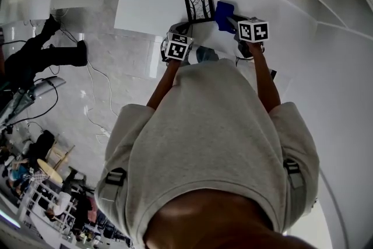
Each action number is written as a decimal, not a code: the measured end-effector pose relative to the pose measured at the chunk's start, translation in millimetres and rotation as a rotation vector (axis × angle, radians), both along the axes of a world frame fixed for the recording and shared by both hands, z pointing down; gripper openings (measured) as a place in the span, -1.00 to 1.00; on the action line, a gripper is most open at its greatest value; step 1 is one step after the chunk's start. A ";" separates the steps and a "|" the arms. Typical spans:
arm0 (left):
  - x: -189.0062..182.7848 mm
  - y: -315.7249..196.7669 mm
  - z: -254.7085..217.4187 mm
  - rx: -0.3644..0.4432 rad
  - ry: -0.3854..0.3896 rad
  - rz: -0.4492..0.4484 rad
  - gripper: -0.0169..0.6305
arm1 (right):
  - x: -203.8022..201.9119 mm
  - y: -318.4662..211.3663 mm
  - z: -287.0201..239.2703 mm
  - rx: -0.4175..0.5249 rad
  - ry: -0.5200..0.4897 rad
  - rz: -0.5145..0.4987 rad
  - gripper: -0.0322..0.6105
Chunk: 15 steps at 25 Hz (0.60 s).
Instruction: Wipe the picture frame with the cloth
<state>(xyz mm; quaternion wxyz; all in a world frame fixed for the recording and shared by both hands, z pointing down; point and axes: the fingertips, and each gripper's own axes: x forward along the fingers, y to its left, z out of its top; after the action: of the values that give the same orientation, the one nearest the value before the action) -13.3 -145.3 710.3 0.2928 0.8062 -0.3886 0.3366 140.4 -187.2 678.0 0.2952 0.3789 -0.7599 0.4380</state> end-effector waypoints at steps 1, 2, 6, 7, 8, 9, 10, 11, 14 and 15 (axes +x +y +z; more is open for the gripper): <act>-0.4 -0.8 -1.9 0.008 0.003 -0.001 -0.90 | 1.7 -0.7 -3.0 0.020 0.011 0.001 -0.71; -1.2 -2.0 -4.9 0.016 0.005 -0.004 -0.90 | 2.7 -1.5 -5.9 0.044 0.024 -0.002 -0.71; -9.6 -9.1 -22.1 0.047 0.018 -0.027 -0.90 | -1.8 -7.3 -21.1 0.184 0.071 -0.018 -0.71; -12.7 -11.5 -25.0 0.054 0.022 -0.034 -0.90 | -4.2 -10.3 -27.4 0.225 0.077 -0.015 -0.71; -15.7 -14.8 -28.1 0.064 0.027 -0.040 -0.90 | -6.6 -13.8 -33.3 0.264 0.078 -0.009 -0.71; -18.4 -18.7 -31.6 0.075 0.034 -0.047 -0.90 | -8.7 -17.6 -38.3 0.299 0.078 -0.003 -0.71; -20.7 -23.3 -36.6 0.088 0.045 -0.055 -0.90 | -10.6 -21.7 -42.7 0.330 0.078 0.003 -0.71; -22.9 -28.4 -43.2 0.102 0.060 -0.065 -0.90 | -12.5 -25.9 -46.9 0.359 0.078 0.010 -0.71; -31.4 -44.4 -67.7 0.146 0.112 -0.110 -0.90 | -17.6 -38.7 -60.6 0.429 0.080 0.033 -0.71; -35.4 -50.3 -75.7 0.164 0.126 -0.124 -0.90 | -20.0 -43.7 -65.8 0.448 0.080 0.039 -0.71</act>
<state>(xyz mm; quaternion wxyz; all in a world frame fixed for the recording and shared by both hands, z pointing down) -48.6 -195.6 634.6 0.2699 0.8215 -0.4448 0.2333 120.4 -230.9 612.1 0.2254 0.4666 -0.8183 0.2486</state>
